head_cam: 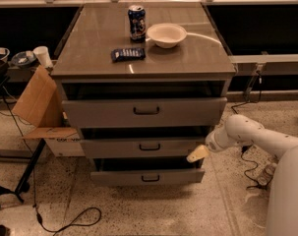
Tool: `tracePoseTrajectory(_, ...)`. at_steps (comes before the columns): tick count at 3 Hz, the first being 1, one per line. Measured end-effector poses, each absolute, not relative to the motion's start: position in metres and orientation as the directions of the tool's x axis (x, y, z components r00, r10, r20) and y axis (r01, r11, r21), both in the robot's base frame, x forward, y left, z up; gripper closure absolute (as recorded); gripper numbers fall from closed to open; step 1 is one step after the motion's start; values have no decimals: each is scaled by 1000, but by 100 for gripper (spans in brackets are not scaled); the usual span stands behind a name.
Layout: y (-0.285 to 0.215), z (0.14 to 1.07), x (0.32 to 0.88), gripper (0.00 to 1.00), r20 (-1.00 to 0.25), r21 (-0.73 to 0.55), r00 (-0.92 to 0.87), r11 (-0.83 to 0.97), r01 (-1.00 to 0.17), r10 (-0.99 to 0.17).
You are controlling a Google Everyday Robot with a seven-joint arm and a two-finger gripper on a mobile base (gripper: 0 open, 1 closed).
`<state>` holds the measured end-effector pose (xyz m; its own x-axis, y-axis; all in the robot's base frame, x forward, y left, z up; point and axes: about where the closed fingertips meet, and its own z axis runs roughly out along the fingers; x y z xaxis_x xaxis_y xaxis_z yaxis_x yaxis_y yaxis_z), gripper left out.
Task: Open middle drawer
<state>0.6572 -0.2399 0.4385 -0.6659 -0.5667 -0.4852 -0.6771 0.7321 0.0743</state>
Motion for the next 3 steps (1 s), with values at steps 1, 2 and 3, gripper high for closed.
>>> tracePoseTrajectory(1,-240,437,657,0,-474,75,-654,713,-697,-589)
tracePoseTrajectory(2,-241,435,655,0,-460,79,-652,703,-707,-603)
tracePoseTrajectory(3,-242,435,654,0,-459,79,-652,703,-707,-604)
